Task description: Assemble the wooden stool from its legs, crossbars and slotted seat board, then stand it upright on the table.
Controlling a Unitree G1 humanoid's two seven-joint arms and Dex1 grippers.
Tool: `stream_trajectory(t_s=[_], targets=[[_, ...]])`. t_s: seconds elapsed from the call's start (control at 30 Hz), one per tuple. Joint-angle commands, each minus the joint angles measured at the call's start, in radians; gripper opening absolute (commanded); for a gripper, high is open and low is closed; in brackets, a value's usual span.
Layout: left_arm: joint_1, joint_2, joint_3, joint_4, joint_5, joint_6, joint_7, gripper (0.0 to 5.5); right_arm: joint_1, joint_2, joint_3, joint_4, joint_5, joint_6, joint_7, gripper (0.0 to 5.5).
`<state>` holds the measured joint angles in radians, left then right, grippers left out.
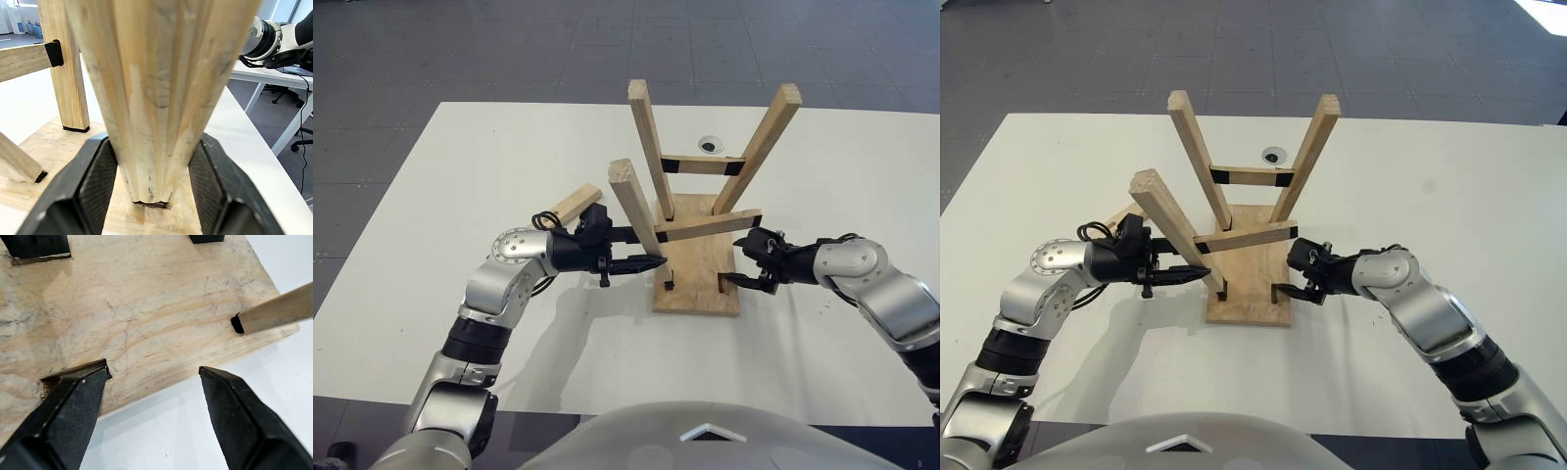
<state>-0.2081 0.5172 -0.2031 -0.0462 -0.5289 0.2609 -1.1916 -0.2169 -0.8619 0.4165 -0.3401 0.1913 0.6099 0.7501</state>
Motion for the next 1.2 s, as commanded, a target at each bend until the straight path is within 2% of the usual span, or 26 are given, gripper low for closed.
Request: stream_trajectory(t_s=[0.03,0.2,0.27,0.5,0.87,1.2], targets=[[0.002,-0.011,-0.021,0.006,0.024,-0.012,-0.029,2.06,0.011,-0.002,0.001,0.035,-0.056,-0.01,0.017,3.45],[-0.03,-0.013,0.013,-0.005,-0.04,0.074,-0.029,2.06,0.021,0.006,0.0,0.053,-0.081,-0.03,0.035,3.45],[-0.039,-0.012,0.011,0.015,-0.006,0.047,-0.021,2.06,0.025,0.01,-0.003,0.053,-0.083,-0.03,0.038,3.45],[-0.053,-0.007,-0.037,0.073,0.106,-0.013,-0.03,2.05,0.043,0.023,-0.017,0.041,-0.1,-0.022,0.045,3.45],[-0.077,0.072,-0.093,0.088,0.128,0.064,-0.107,2.05,0.047,0.036,-0.024,0.041,-0.116,-0.021,0.045,3.45],[-0.067,0.057,-0.169,0.038,0.302,0.032,0.086,2.05,0.063,0.051,-0.036,0.031,-0.131,-0.01,0.044,3.45]])
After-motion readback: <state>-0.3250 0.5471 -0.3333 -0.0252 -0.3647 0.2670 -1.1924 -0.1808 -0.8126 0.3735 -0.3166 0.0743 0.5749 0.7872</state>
